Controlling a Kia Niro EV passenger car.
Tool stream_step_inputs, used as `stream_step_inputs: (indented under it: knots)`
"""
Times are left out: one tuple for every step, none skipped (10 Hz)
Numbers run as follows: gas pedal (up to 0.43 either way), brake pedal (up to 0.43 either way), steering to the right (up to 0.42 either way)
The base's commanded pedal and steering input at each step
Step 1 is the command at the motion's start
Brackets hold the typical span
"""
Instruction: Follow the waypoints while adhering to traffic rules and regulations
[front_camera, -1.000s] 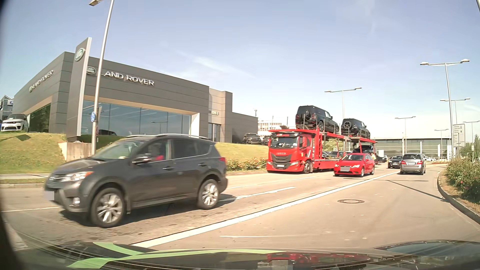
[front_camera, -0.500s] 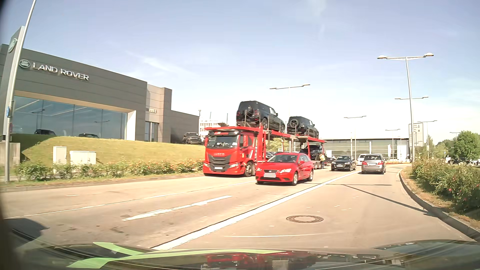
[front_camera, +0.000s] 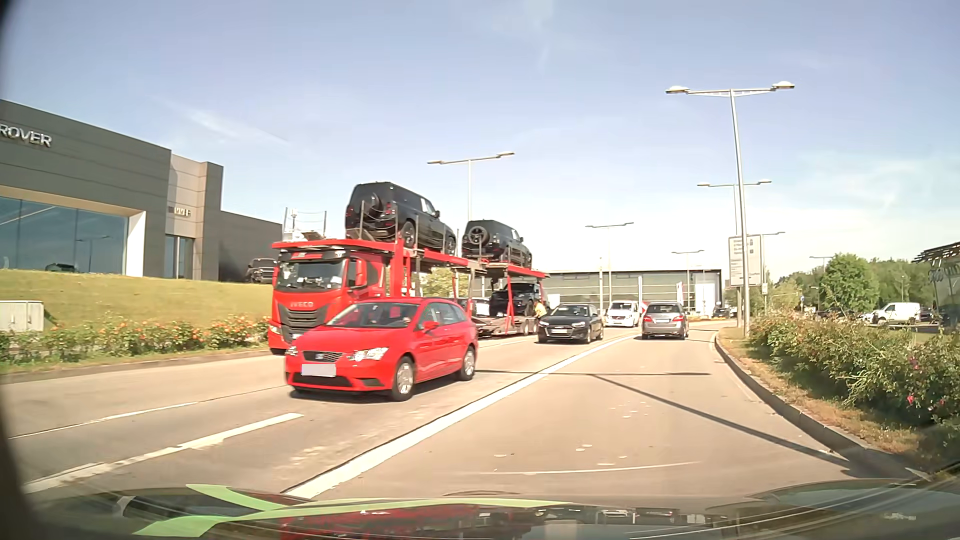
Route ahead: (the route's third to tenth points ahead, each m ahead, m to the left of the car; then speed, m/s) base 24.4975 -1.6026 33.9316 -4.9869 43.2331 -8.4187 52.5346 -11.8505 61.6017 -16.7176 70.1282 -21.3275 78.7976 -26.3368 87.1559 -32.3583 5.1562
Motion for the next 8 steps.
stream_step_inputs:
  knots:
    - [0.118, 0.000, 0.226]
    - [0.118, 0.000, 0.181]
    - [0.118, 0.000, 0.157]
    - [0.118, 0.000, 0.130]
    - [0.118, 0.000, 0.102]
    - [0.130, 0.000, 0.094]
    - [0.157, 0.000, 0.090]
    - [0.169, 0.000, 0.078]
